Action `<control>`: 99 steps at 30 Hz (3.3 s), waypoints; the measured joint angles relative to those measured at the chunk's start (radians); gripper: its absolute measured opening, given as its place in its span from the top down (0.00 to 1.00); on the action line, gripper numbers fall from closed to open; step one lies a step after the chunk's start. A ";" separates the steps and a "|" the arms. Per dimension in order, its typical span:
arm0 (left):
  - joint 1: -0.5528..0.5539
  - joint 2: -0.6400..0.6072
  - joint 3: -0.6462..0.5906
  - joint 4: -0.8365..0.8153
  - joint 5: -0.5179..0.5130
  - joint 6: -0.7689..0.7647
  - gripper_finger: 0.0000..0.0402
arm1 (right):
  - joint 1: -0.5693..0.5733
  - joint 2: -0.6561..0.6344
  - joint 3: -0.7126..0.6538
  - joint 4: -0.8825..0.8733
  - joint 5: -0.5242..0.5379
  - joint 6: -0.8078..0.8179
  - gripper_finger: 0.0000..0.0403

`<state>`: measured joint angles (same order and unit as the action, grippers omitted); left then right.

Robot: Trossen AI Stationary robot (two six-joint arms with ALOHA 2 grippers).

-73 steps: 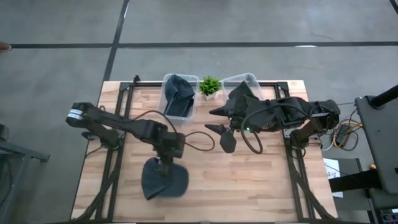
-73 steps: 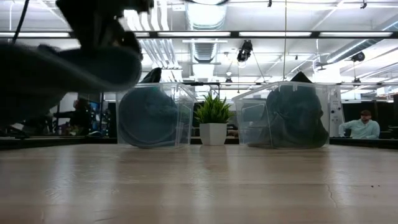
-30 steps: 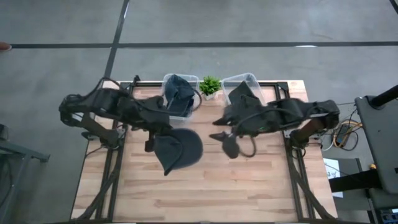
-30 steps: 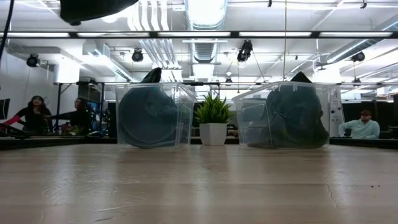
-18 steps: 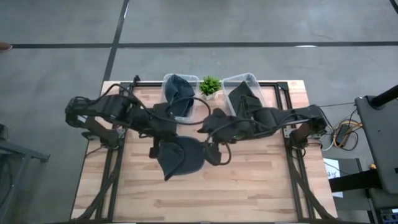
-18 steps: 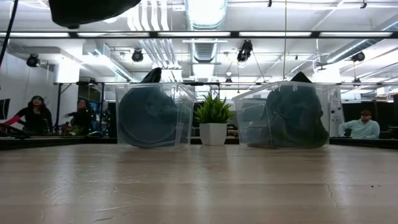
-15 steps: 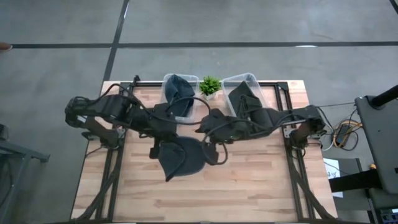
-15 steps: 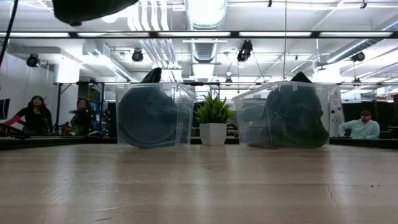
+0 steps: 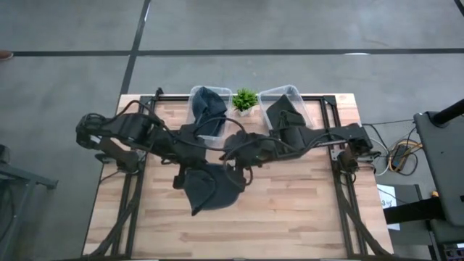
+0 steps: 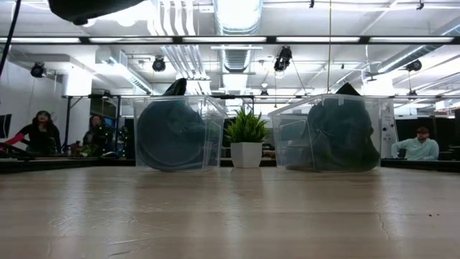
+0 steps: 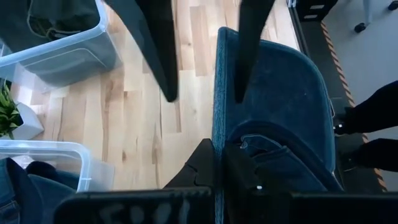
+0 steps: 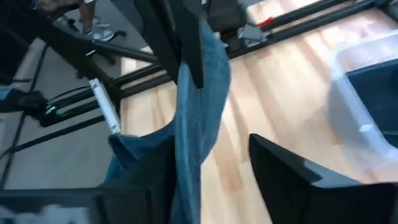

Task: Pick & Place hat
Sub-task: Put the blue cap into the left transparent bin

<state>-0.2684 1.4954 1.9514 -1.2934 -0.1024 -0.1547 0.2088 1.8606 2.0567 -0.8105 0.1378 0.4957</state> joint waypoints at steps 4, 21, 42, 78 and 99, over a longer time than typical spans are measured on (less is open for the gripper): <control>0.000 -0.001 0.000 -0.001 0.000 -0.001 0.98 | -0.006 0.008 0.000 0.005 -0.060 0.003 0.68; 0.000 -0.012 0.000 0.005 -0.112 -0.143 0.72 | -0.005 -0.007 0.000 -0.009 -0.063 0.024 0.97; 0.000 -0.249 0.043 0.123 -0.346 -0.376 0.61 | -0.004 -0.135 0.000 -0.062 0.461 0.047 0.98; 0.010 -0.202 0.040 0.404 -0.607 -0.851 0.61 | 0.021 -0.164 -0.021 0.788 0.917 -0.816 0.98; 0.024 -0.152 0.040 0.428 -0.726 -0.872 0.61 | 0.036 -0.148 -0.015 0.950 0.897 -0.939 0.98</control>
<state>-0.2443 1.3434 1.9911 -0.8653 -0.8283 -1.0271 0.2447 1.7121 2.0418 0.1397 1.0349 -0.4428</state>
